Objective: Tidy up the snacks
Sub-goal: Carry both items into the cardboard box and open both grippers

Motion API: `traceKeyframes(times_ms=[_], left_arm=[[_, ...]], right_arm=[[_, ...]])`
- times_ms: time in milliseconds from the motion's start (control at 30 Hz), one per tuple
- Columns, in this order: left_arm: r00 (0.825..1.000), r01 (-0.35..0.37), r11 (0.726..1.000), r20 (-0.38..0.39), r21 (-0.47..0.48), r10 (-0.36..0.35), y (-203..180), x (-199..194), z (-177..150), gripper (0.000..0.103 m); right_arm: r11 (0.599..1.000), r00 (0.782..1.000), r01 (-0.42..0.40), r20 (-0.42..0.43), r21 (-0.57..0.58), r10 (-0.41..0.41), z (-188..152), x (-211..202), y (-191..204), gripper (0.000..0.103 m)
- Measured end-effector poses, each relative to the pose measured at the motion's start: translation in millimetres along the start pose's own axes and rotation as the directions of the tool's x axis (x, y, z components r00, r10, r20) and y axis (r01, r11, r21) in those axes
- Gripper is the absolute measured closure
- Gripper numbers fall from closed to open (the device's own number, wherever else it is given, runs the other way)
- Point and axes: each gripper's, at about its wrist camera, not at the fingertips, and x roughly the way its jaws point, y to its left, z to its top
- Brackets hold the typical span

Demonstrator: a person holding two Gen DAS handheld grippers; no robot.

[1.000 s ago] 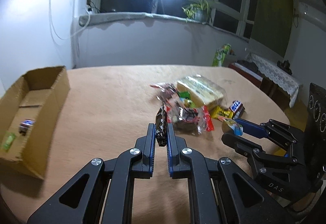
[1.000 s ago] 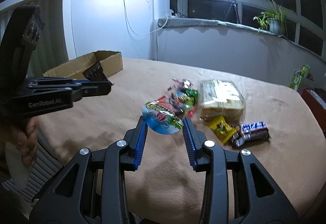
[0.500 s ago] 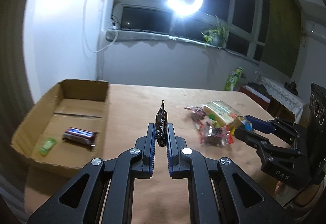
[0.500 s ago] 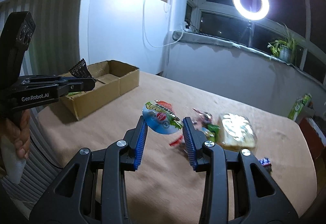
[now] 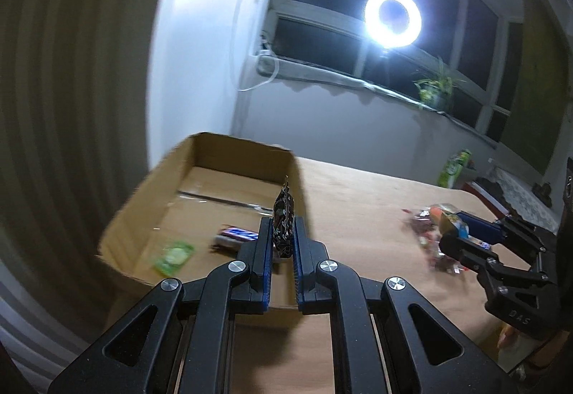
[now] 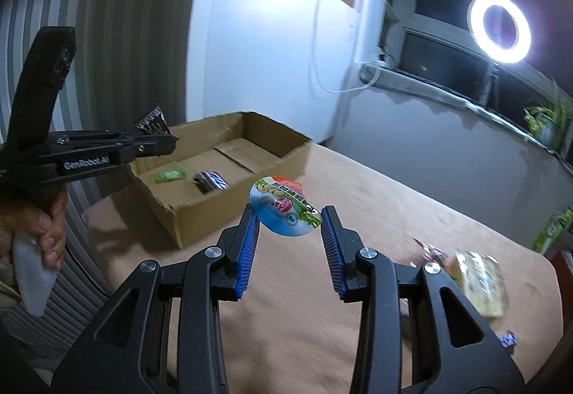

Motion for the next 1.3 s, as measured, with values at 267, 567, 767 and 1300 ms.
traceKeyframes(times_ms=[267, 567, 767, 1300], left_arm=[[0.998, -0.057, 0.998, -0.013, -0.032, 0.057, 34.1, 10.9, 3.4, 0.094], [0.997, -0.067, 0.997, -0.031, -0.041, 0.066, 49.2, 24.8, 4.7, 0.095], [0.997, -0.070, 0.996, -0.047, -0.048, 0.068, 51.7, 33.3, 2.4, 0.094], [0.980, -0.197, 0.977, -0.001, -0.085, 0.197, 52.6, -5.0, -6.0, 0.022]], right_arm=[[0.995, 0.996, -0.088, 0.020, -0.048, 0.089, 25.1, 38.5, 32.9, 0.066], [0.988, 0.989, -0.139, 0.035, -0.071, 0.141, 43.5, 71.7, 49.2, 0.066], [0.986, 0.988, -0.153, 0.026, -0.068, 0.155, 43.1, 87.8, 54.5, 0.065], [0.995, 0.995, -0.094, 0.037, 0.018, 0.094, 9.2, 43.9, 41.0, 0.029]])
